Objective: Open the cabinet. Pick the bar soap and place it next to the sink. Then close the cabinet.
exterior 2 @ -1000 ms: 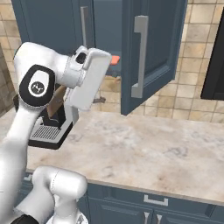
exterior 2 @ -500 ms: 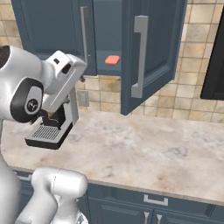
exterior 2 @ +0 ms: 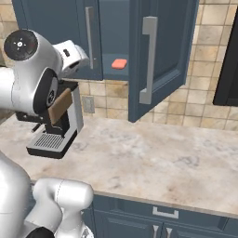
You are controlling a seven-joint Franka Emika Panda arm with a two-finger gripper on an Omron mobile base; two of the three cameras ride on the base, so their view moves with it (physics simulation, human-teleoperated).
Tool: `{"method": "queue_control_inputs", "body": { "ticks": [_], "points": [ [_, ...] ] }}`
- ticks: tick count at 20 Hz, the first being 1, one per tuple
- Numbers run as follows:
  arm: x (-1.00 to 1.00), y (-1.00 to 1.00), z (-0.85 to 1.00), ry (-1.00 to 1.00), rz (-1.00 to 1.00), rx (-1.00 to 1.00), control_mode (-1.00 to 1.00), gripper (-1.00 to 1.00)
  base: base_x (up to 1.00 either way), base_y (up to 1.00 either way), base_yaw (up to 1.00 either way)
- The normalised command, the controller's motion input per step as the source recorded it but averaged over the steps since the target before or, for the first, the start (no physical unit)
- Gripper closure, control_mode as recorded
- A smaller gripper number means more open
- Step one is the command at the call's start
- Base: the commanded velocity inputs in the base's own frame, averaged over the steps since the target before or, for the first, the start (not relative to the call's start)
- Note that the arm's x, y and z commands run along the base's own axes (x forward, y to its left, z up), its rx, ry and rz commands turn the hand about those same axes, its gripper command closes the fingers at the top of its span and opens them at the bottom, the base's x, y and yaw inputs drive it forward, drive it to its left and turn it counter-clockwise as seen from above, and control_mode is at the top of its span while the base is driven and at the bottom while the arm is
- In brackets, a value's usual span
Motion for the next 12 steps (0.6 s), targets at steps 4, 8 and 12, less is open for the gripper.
{"method": "queue_control_inputs", "body": {
  "ticks": [4,8,12],
  "points": [
    [0.33,0.09,0.0,-0.06,-0.28,0.32,-1.0,-1.0,0.0,0.0,0.0],
    [0.31,0.05,0.0,0.0,-0.34,0.15,-1.0,-1.0,0.0,0.0,0.0],
    [0.56,0.0,0.01,0.0,-0.19,0.17,-1.0,-1.0,0.0,0.0,0.0]
  ]
}}
